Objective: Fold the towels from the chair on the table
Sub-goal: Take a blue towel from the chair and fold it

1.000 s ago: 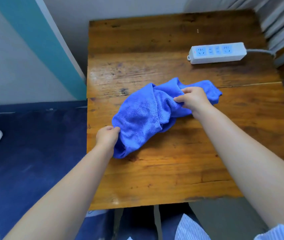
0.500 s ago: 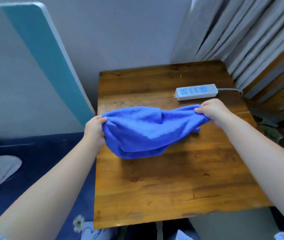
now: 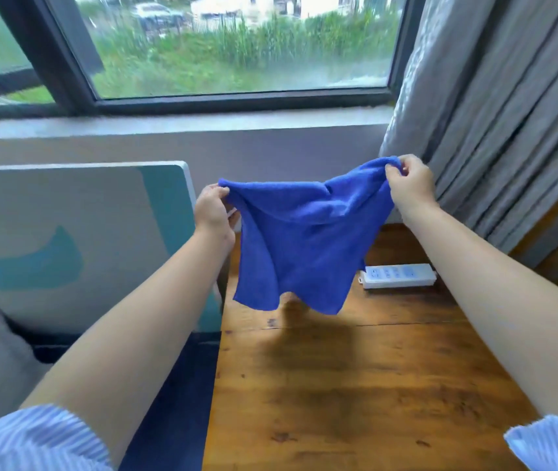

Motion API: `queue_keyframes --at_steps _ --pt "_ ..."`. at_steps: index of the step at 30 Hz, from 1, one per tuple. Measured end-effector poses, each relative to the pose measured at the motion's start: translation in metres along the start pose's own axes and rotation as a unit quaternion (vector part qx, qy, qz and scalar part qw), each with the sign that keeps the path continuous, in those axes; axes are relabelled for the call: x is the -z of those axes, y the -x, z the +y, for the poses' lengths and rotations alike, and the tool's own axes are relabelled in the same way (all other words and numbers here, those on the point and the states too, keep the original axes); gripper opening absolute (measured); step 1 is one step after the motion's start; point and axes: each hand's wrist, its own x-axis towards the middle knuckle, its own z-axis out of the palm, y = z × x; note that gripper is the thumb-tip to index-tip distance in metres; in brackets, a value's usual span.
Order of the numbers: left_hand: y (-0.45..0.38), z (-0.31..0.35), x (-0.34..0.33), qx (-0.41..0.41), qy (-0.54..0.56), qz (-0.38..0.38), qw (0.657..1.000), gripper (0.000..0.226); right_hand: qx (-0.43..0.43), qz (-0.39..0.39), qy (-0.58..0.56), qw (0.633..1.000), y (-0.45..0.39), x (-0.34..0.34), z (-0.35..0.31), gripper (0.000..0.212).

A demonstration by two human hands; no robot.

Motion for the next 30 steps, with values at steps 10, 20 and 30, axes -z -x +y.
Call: queue_keyframes --at_steps 10,20,30 --pt "-0.006 -0.064 0.102 0.01 -0.376 0.088 0.922 0.037 -0.074 -0.208 0.198 0.955 0.053 0.007 0.077 0.016" --pt "0.042 -0.195 0.193 0.222 -0.8 -0.225 0.51 0.02 -0.19 -0.48 0.482 0.708 0.196 -0.002 0.2 0.031" --pt "0.088 -0.236 0.214 0.319 -0.82 -0.413 0.234 0.027 -0.243 -0.594 0.541 0.544 0.24 0.01 0.225 0.018"
